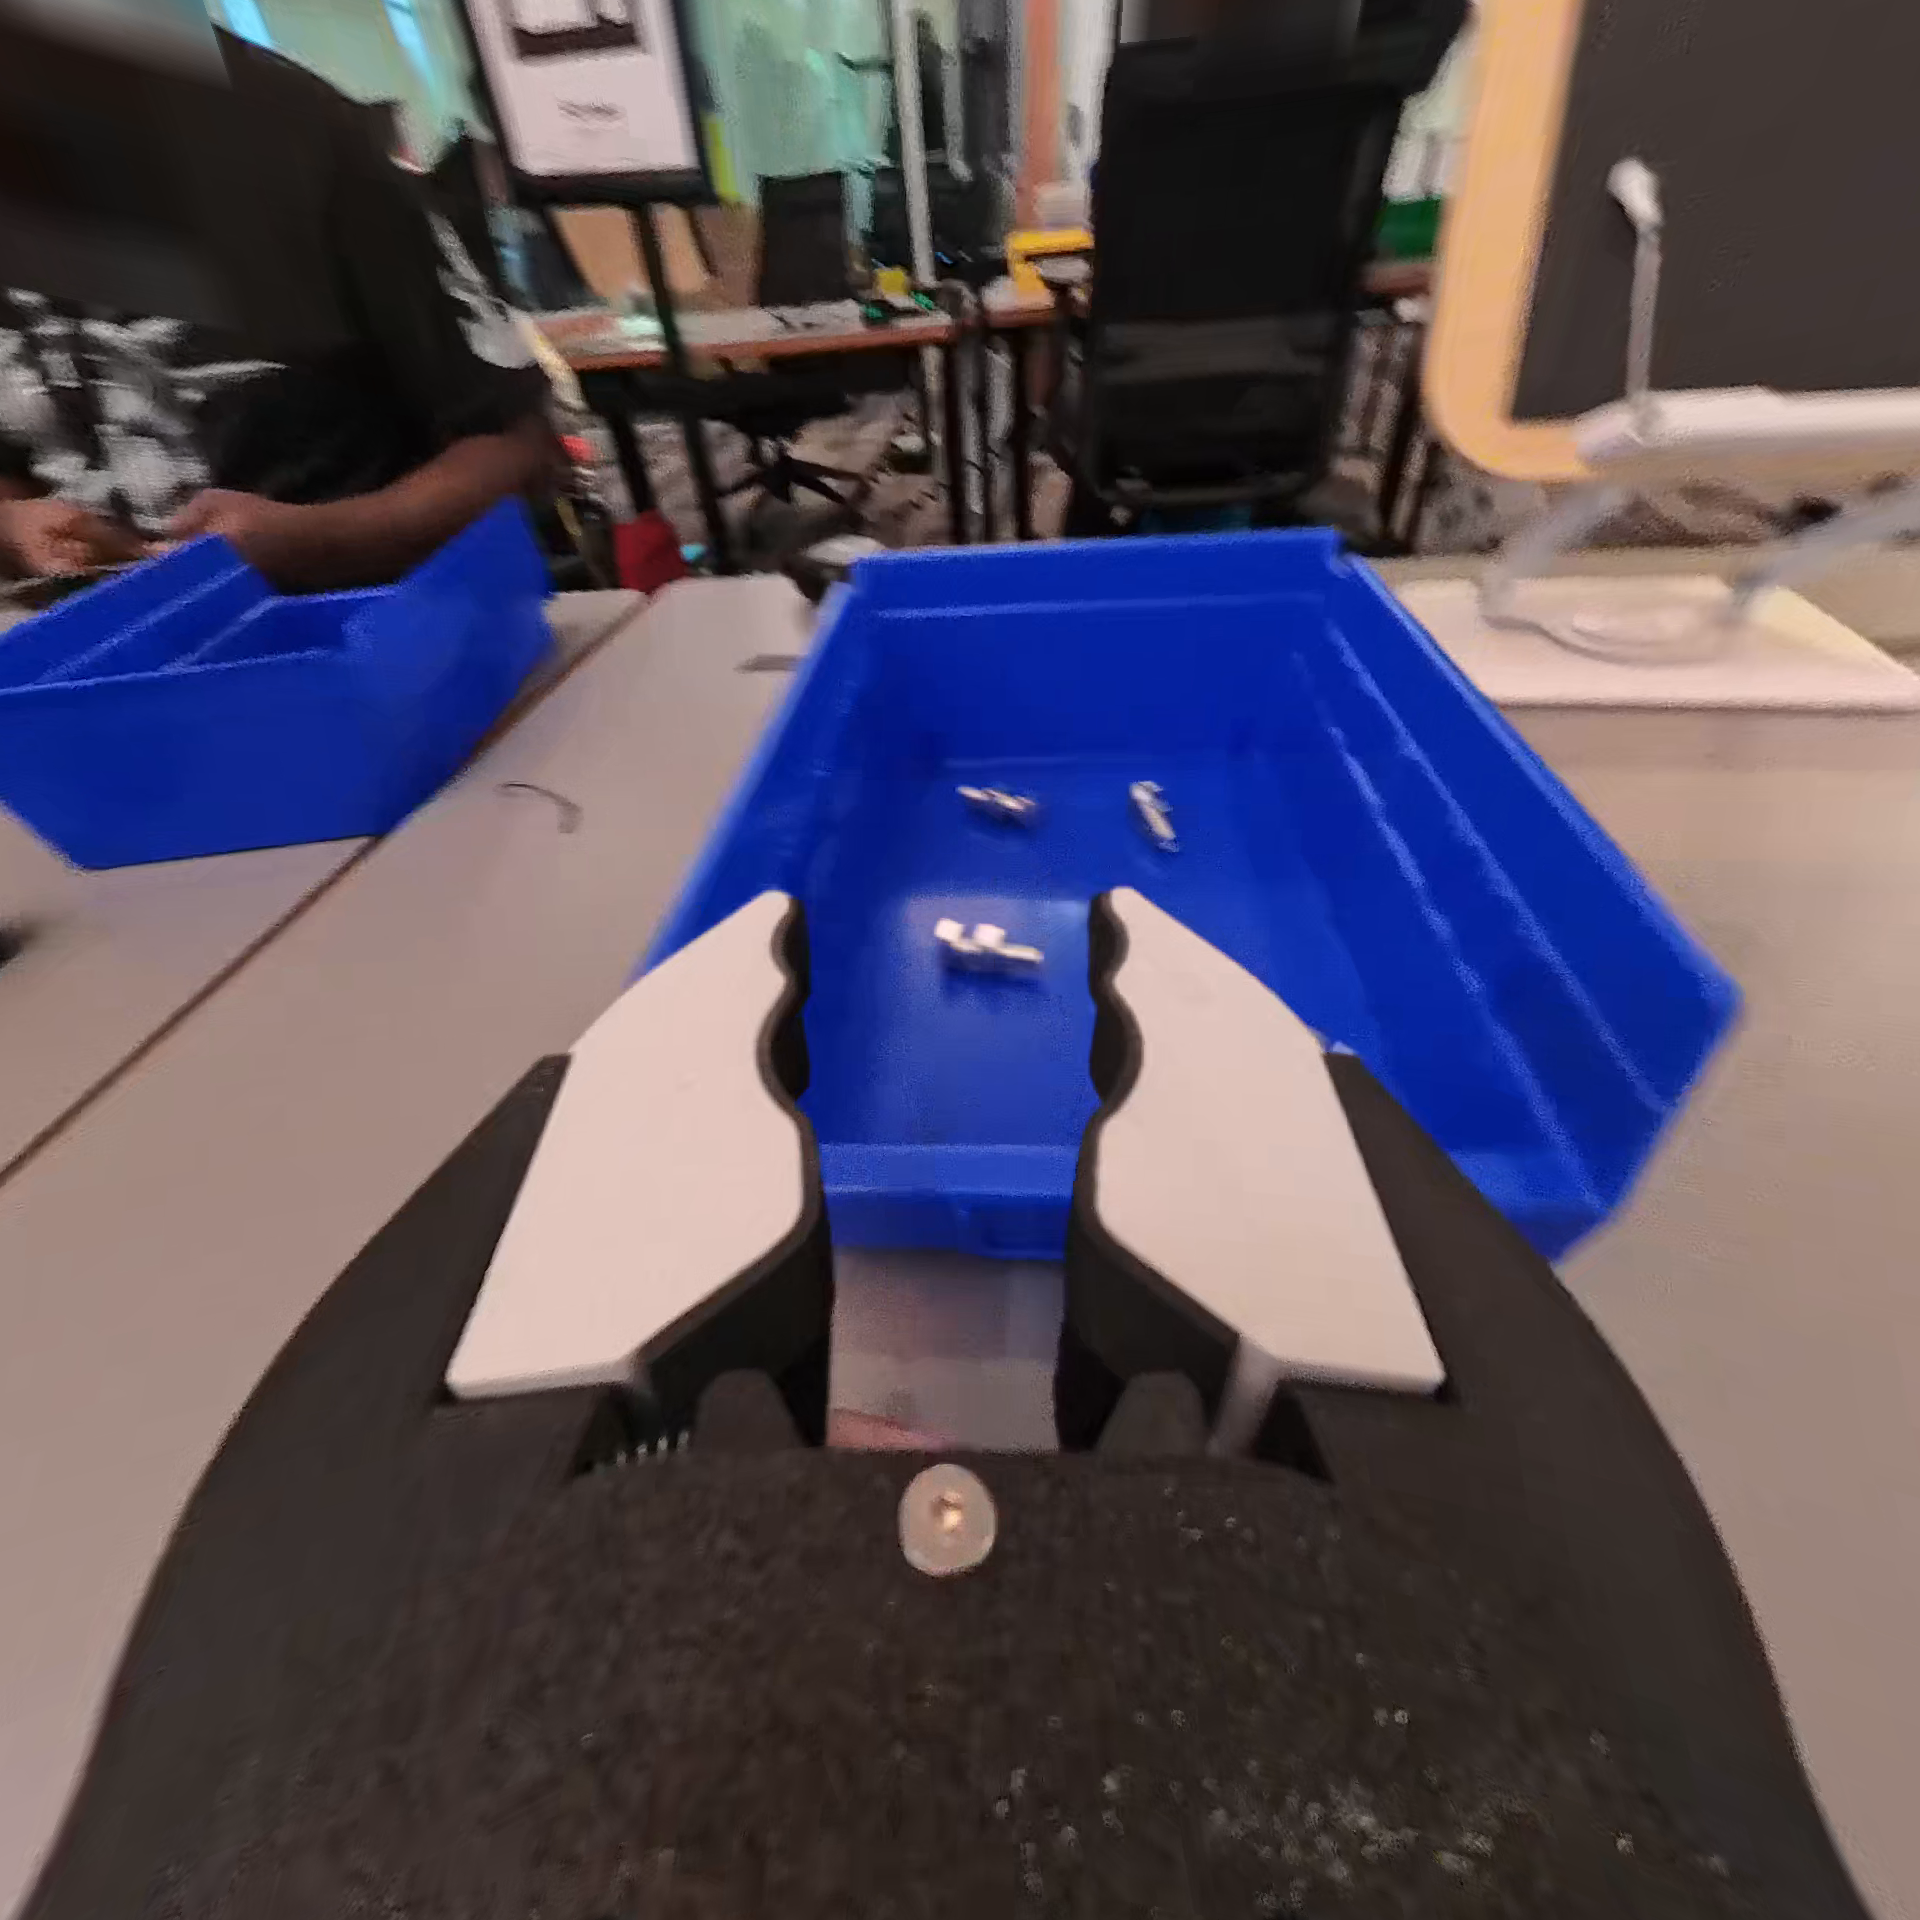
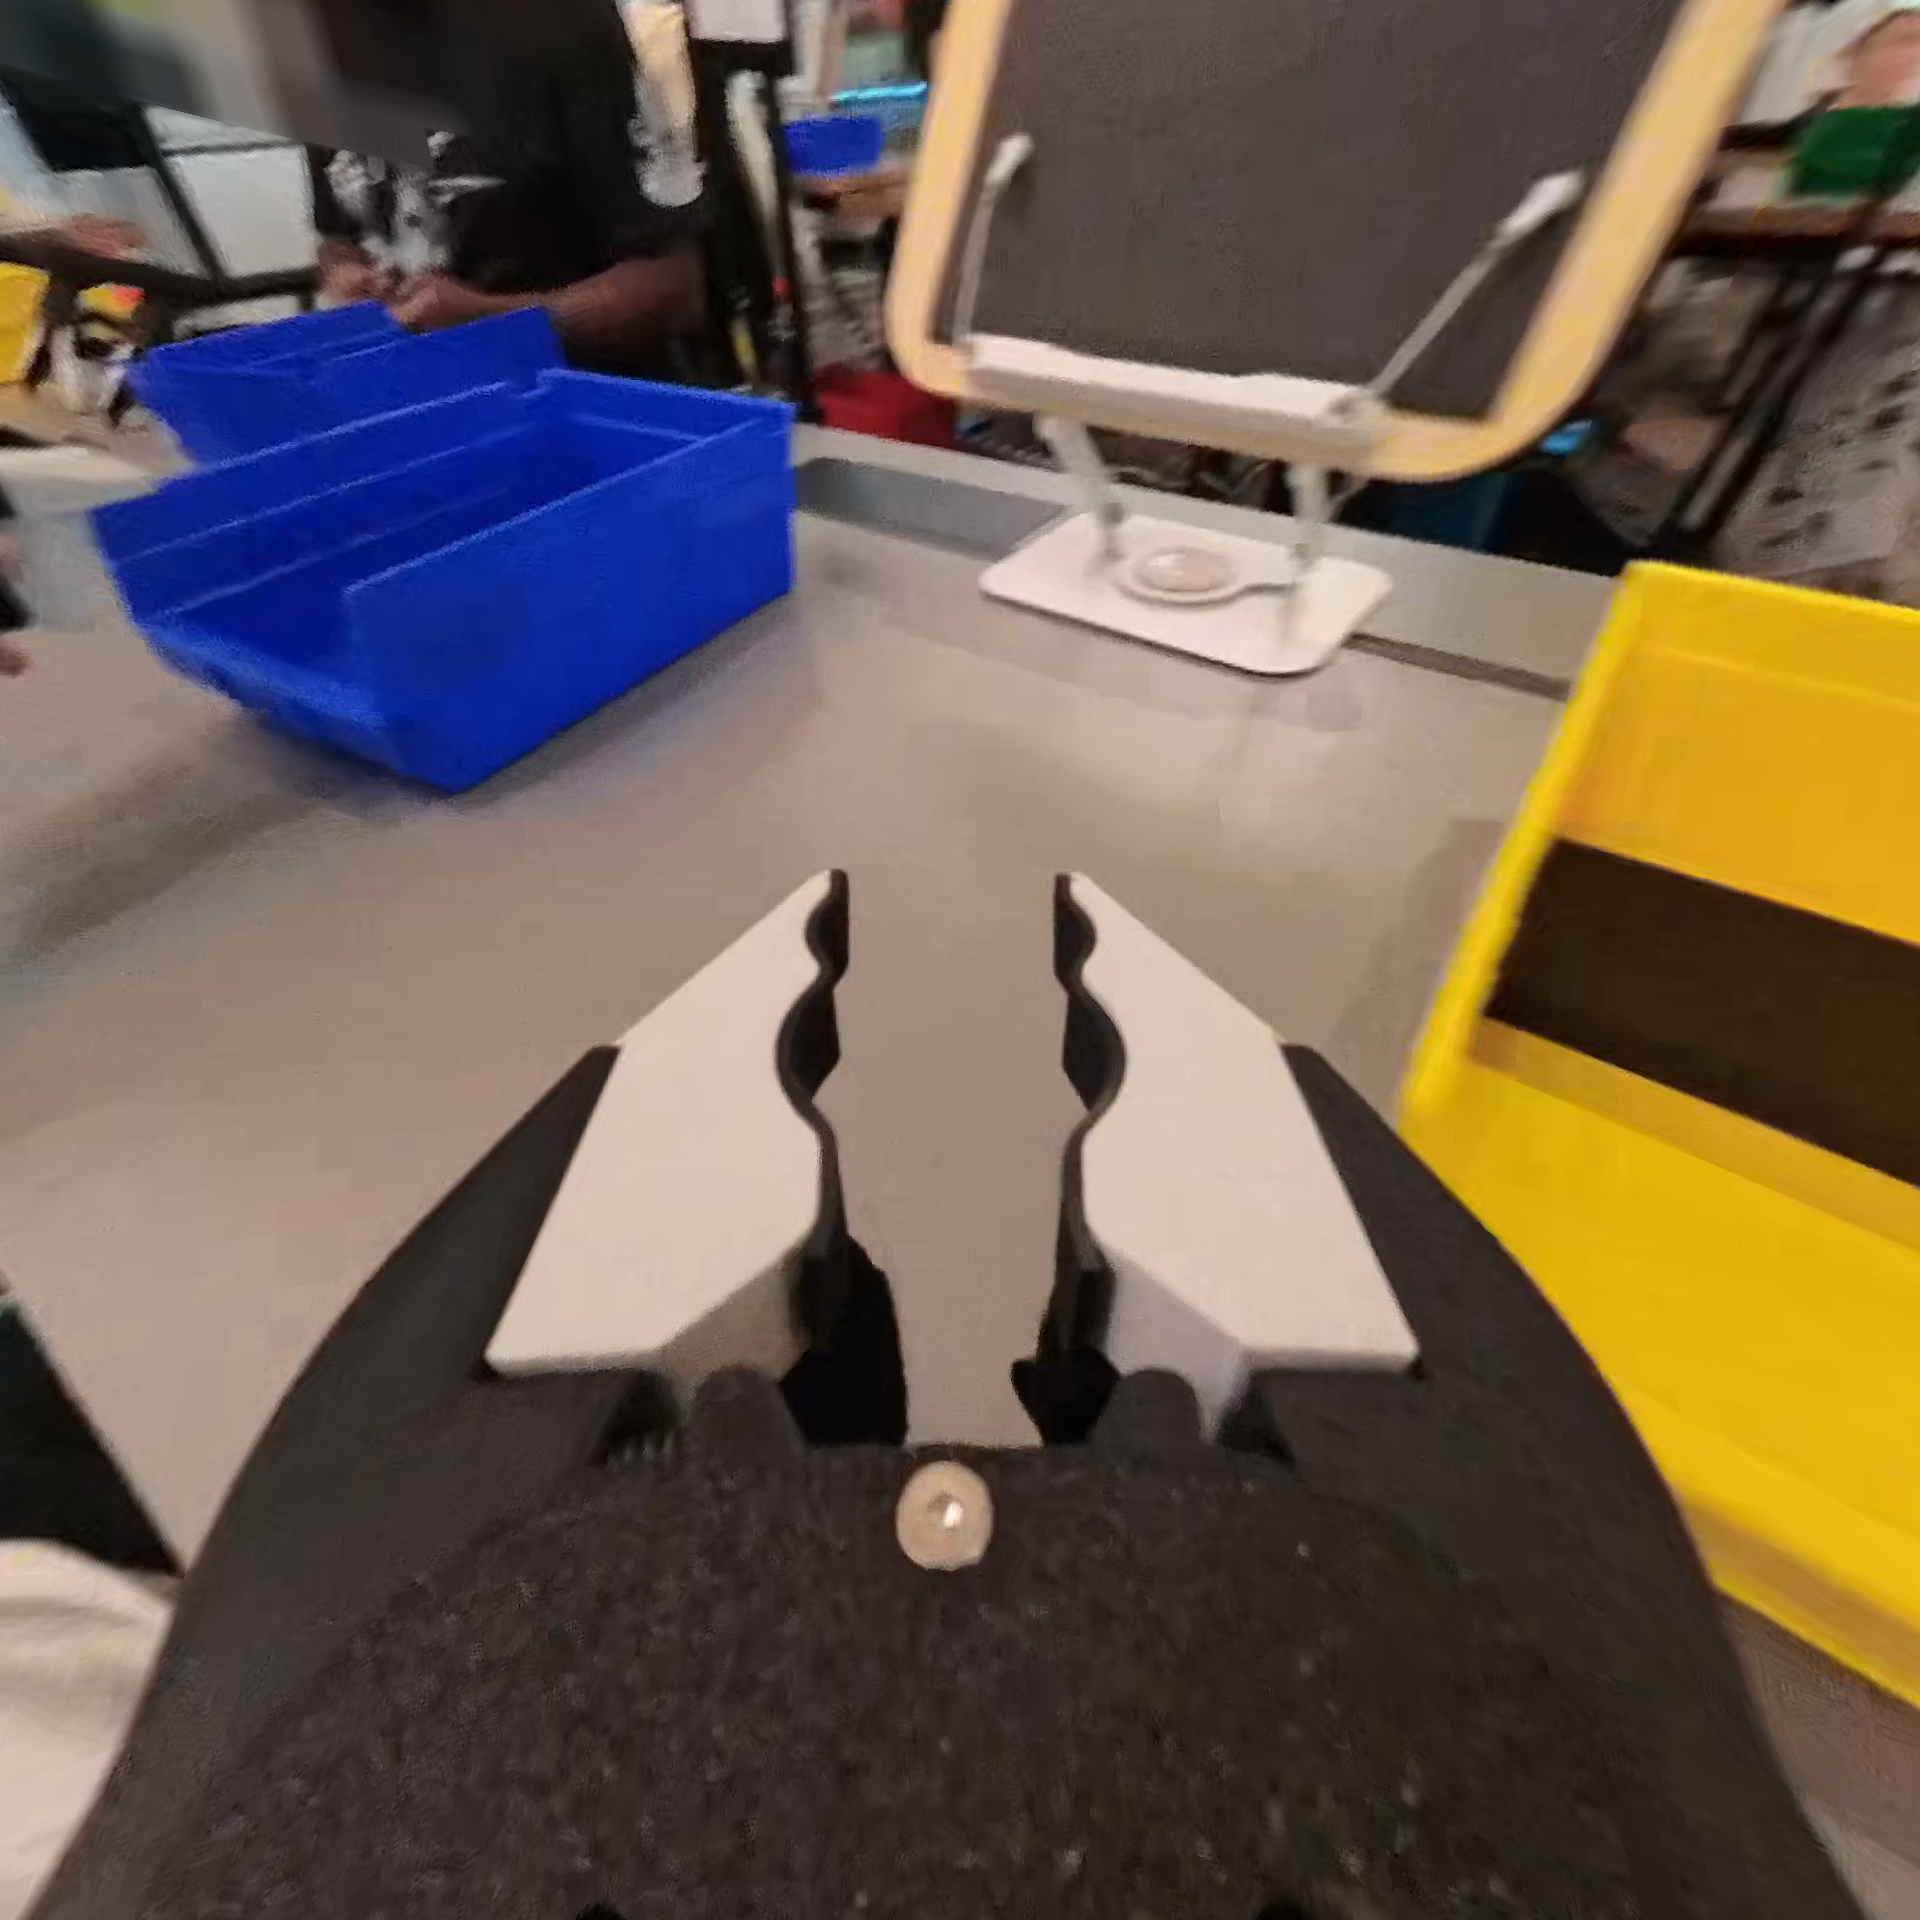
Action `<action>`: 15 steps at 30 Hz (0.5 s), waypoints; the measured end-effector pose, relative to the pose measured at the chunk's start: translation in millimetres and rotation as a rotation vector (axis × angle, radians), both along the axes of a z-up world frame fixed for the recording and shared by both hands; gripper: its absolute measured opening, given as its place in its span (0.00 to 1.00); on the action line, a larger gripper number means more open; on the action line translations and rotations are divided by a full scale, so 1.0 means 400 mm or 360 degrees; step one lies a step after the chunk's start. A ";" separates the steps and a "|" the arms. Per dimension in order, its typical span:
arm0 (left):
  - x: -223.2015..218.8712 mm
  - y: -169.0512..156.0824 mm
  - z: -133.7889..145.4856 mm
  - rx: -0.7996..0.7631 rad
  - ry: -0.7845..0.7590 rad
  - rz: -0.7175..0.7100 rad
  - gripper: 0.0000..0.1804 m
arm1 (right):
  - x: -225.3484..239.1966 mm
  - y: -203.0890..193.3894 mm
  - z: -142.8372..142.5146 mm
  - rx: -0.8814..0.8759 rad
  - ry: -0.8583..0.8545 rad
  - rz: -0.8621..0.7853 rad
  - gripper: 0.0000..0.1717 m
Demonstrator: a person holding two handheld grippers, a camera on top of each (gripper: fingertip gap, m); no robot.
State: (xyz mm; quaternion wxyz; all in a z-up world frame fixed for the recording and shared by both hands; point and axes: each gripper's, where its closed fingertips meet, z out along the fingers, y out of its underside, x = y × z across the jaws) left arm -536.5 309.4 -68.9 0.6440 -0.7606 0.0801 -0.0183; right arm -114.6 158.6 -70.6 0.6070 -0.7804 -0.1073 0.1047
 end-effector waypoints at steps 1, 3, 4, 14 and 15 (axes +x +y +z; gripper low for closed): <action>0.042 -0.008 -0.015 -0.0046 0.0029 -0.0063 0.27 | 0.076 -0.017 0.003 0.0045 -0.0004 -0.0123 0.23; 0.127 -0.032 -0.044 -0.0153 0.0023 -0.0220 0.26 | 0.218 -0.055 0.013 0.0128 0.0066 -0.0393 0.23; 0.163 -0.047 -0.057 -0.0212 0.0000 -0.0297 0.27 | 0.272 -0.071 0.016 0.0163 0.0117 -0.0476 0.23; 0.262 -0.136 -0.167 -0.0571 -0.0068 -0.0549 0.27 | 0.438 -0.044 -0.076 0.0033 0.0337 -0.0746 0.22; 0.263 -0.136 -0.177 -0.0597 -0.0052 -0.0554 0.27 | 0.436 -0.045 -0.071 0.0047 0.0335 -0.0747 0.22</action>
